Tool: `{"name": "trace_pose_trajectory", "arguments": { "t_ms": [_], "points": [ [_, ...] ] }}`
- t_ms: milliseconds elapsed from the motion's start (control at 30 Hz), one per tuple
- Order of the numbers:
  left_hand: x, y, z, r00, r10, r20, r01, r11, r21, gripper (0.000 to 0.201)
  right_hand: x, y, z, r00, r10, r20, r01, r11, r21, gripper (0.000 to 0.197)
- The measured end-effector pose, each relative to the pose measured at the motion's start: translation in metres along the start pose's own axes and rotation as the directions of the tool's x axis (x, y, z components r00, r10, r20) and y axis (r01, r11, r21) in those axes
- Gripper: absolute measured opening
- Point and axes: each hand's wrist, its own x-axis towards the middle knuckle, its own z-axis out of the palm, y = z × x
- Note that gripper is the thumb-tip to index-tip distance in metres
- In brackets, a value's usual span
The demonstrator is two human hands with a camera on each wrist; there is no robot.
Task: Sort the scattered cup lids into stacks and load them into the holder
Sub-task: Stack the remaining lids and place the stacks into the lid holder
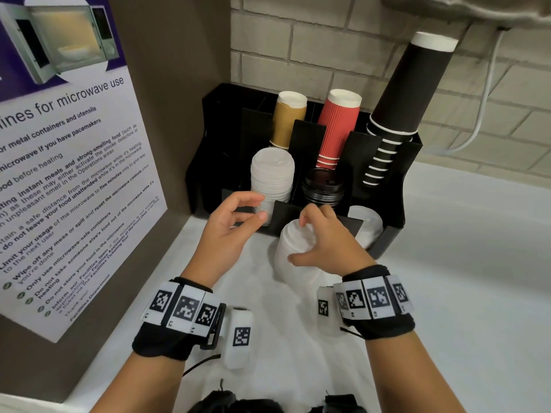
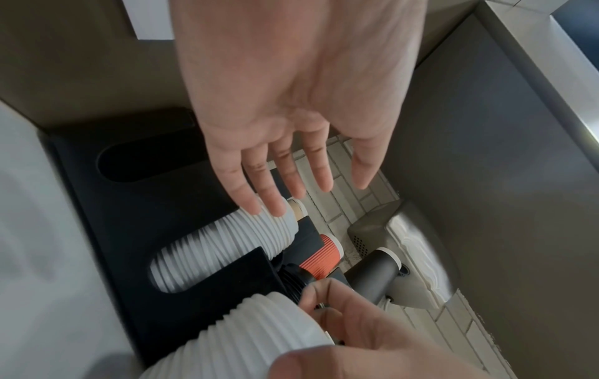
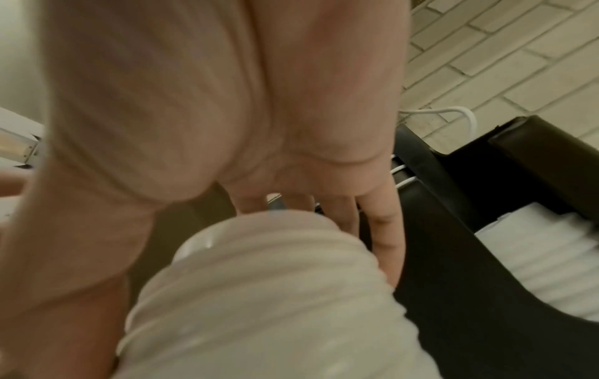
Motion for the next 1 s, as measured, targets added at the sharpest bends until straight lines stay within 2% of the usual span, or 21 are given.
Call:
{"name": "trace_pose_trajectory", "arguments": {
  "t_ms": [233, 333, 400, 433, 500, 567, 700, 833, 1000],
  "points": [
    [-0.002, 0.001, 0.005, 1.0, -0.007, 0.009, 0.007, 1.0, 0.004, 0.023, -0.003, -0.002, 0.0, 0.999, -0.011, -0.043, 0.012, 0.999, 0.031, 0.057],
    [-0.001, 0.002, 0.008, 1.0, -0.004, 0.019, 0.004, 1.0, 0.018, 0.025, -0.007, 0.0, -0.009, 0.99, -0.03, -0.135, 0.045, 0.993, 0.111, 0.054],
    [0.0, 0.004, 0.01, 0.997, -0.018, 0.081, 0.016, 1.0, 0.018, 0.042, -0.012, -0.001, -0.017, 0.975, -0.034, -0.219, 0.084, 0.971, 0.225, 0.051],
    [0.0, 0.005, 0.012, 0.989, -0.031, 0.145, 0.027, 0.999, 0.025, 0.058, -0.016, -0.002, -0.021, 0.969, -0.037, -0.243, 0.11, 0.949, 0.294, 0.049],
    [0.0, 0.006, 0.019, 0.957, -0.056, 0.286, 0.045, 0.998, 0.044, 0.091, -0.022, -0.008, -0.026, 0.971, -0.052, -0.235, 0.155, 0.882, 0.444, 0.045],
    [-0.002, 0.008, 0.029, 0.936, -0.054, 0.349, 0.052, 0.999, 0.015, 0.106, -0.027, -0.014, -0.029, 0.979, -0.065, -0.192, 0.163, 0.816, 0.555, 0.044],
    [-0.003, 0.014, 0.037, 0.943, -0.039, 0.331, 0.077, 0.992, -0.103, 0.104, -0.033, -0.018, -0.035, 0.988, -0.105, -0.116, 0.155, 0.766, 0.623, 0.053],
    [-0.003, 0.017, 0.038, 0.942, -0.024, 0.335, 0.06, 0.994, -0.097, 0.098, -0.038, -0.013, -0.041, 0.991, -0.122, -0.058, 0.131, 0.762, 0.634, 0.058],
    [-0.003, 0.018, 0.042, 0.941, -0.027, 0.336, 0.056, 0.995, -0.077, 0.098, -0.039, -0.01, -0.044, 0.992, -0.111, -0.061, 0.124, 0.746, 0.654, 0.056]
  ]
}}
